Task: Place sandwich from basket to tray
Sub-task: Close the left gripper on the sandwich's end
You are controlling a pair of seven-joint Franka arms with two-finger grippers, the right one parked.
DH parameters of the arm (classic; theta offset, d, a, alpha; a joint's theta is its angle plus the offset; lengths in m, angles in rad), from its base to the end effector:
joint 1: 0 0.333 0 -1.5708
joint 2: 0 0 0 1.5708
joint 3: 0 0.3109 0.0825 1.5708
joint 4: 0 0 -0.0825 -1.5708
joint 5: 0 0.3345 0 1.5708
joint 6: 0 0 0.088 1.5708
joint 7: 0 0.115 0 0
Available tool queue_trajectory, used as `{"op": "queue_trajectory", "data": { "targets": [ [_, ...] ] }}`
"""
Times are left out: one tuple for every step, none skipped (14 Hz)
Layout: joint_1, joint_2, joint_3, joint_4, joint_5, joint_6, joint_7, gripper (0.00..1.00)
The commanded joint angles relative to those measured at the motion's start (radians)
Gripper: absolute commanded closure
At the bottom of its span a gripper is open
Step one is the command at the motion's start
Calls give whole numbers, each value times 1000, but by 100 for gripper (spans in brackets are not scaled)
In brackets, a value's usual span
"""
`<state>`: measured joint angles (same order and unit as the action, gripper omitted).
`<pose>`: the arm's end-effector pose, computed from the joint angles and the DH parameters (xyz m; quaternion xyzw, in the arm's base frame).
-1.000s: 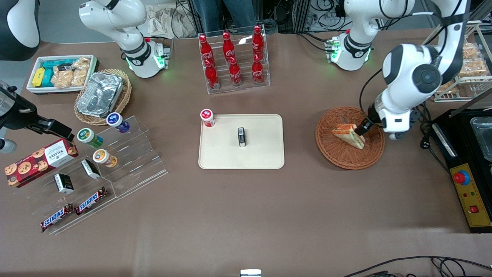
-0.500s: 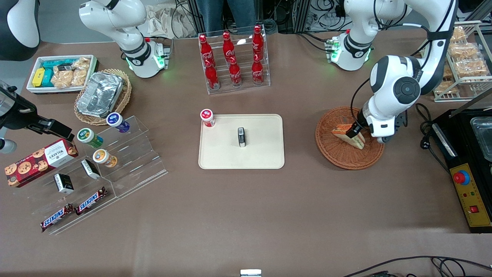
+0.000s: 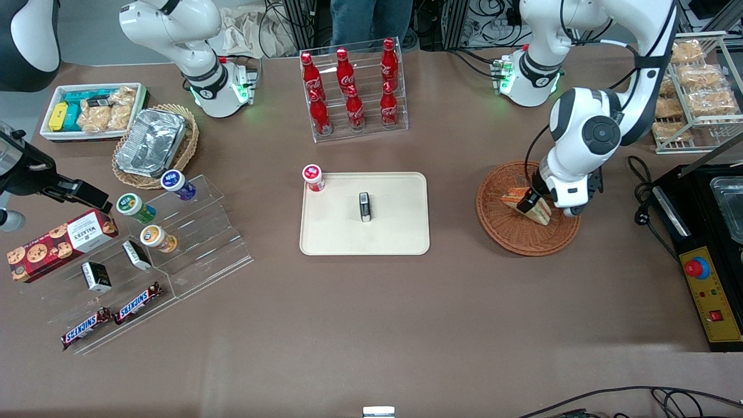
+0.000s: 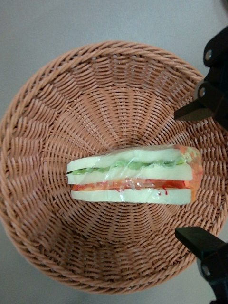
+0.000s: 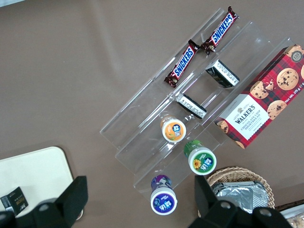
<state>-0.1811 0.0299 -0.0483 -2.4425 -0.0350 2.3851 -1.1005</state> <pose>0.4299 -0.1010 0.3079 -0.9001 -0.4334 0.0418 0.0173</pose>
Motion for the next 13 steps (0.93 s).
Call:
{"op": "queue_trajectory", "data": {
  "targets": [
    [-12,-4,8,-47,47,55,-32,1],
    [-11,-4,10,-50,50,69,-33,3],
    [-12,-2,10,-50,50,71,-42,7],
    [-12,-1,10,-47,50,74,-59,14],
    [-12,-1,10,-47,50,83,-70,24],
    [-12,-1,10,-47,50,85,-76,42],
    [-12,-1,10,-43,52,85,-76,61],
    [-14,-2,10,-38,52,85,-70,80],
    [-14,-8,8,-36,52,83,-65,83],
    [-14,-19,8,-35,52,80,-67,88],
    [-12,-27,8,-11,52,63,-67,94],
    [-12,-39,8,11,52,19,-67,100],
    [-9,-50,8,43,52,-45,-58,100]
  ]
}}
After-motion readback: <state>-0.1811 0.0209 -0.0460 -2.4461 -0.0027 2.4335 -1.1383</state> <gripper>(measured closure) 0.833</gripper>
